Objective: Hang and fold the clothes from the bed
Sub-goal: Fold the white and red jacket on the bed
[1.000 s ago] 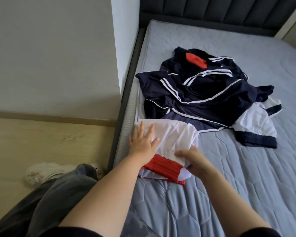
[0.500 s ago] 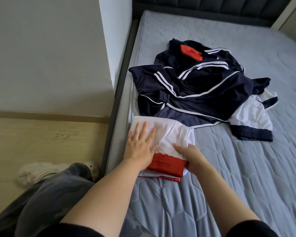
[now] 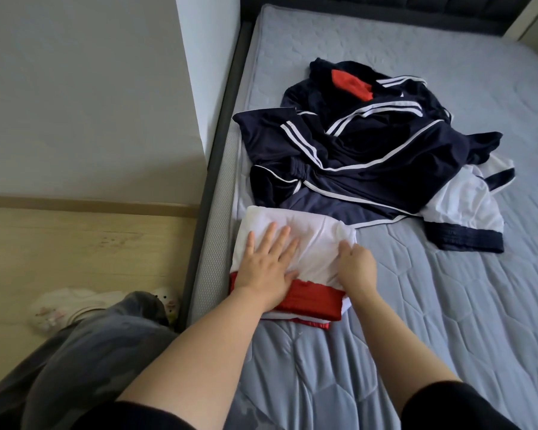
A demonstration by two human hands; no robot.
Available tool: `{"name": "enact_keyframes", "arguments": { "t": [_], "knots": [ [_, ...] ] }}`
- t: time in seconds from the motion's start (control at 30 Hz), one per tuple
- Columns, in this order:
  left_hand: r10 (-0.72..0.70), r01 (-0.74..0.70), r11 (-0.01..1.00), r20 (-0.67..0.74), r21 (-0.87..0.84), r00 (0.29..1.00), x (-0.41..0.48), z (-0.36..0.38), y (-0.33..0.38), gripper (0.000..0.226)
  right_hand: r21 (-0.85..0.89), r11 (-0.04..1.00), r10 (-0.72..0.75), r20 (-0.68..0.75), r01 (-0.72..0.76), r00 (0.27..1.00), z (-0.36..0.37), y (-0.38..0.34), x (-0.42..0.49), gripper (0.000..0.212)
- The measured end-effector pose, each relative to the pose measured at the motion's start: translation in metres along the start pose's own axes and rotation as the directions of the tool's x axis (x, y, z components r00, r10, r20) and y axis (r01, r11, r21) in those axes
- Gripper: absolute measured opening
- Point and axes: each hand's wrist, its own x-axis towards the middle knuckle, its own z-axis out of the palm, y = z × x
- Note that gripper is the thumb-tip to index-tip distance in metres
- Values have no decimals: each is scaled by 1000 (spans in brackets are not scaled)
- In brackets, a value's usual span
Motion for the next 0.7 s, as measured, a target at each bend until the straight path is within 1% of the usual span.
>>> {"name": "enact_keyframes", "arguments": {
  "t": [0.1, 0.17, 0.2, 0.23, 0.27, 0.3, 0.33, 0.37, 0.4, 0.43, 0.47, 0.5, 0.53, 0.57, 0.6, 0.67, 0.7],
  "knots": [
    [34, -34, 999, 5, -42, 999, -1, 1, -1, 61, 121, 979, 169, -38, -163, 985, 6, 9, 7, 42],
    [33, -33, 999, 10, -39, 999, -3, 3, 0, 61, 121, 975, 193, -61, -185, 979, 12, 13, 8, 42],
    [23, -23, 999, 9, -27, 1000, -3, 3, 1, 61, 100, 983, 164, -107, -153, 981, 13, 11, 8, 38],
    [14, -14, 1000, 10, -19, 1000, -4, 4, 1, 62, 75, 994, 92, -170, -80, 981, 12, 7, 5, 31],
    [8, -8, 1000, 14, -18, 1000, -4, 5, 1, 63, 20, 999, -38, -235, 43, 971, 11, 4, 2, 27],
    [6, -6, 1000, 17, -23, 1000, -3, 5, 1, 63, -74, 981, -195, -272, 182, 942, 11, 1, -2, 31],
    [5, -4, 1000, 19, -26, 1000, -3, 5, 0, 64, -197, 938, -329, -244, 285, 913, 12, 0, -6, 39],
    [4, -3, 1000, 20, -24, 1000, -3, 5, 1, 64, -318, 886, -403, -167, 338, 900, 14, 1, -10, 46],
    [5, -5, 1000, 24, -12, 1000, -3, 5, 1, 64, -392, 852, -404, -71, 346, 912, 19, 6, -14, 52],
    [9, -9, 1000, 26, 5, 1000, -3, 6, 3, 64, -400, 864, -328, 13, 305, 945, 22, 12, -17, 55],
    [15, -16, 1000, 27, 22, 1000, -3, 7, 4, 65, -323, 919, -221, 52, 225, 974, 23, 18, -19, 58],
    [20, -21, 999, 25, 35, 999, -2, 8, 5, 65, -178, 973, -143, 36, 147, 989, 23, 22, -22, 59],
    [20, -21, 999, 21, 42, 1000, -2, 9, 5, 65, -26, 996, -88, -22, 88, 996, 23, 23, -23, 58],
    [17, -18, 999, 17, 44, 1000, -1, 10, 4, 65, 84, 996, -29, -79, 36, 996, 23, 20, -25, 57],
    [15, -15, 999, 16, 38, 1000, -1, 10, 2, 65, 142, 990, 40, -92, -26, 995, 23, 17, -25, 56],
    [14, -15, 1000, 20, 28, 1000, 0, 11, 0, 65, 168, 971, 172, -14, -167, 985, 25, 14, -25, 55],
    [13, -14, 999, 21, 30, 1000, 0, 12, 0, 65, 166, 961, 222, 26, -224, 975, 24, 12, -23, 58]
  ]
}}
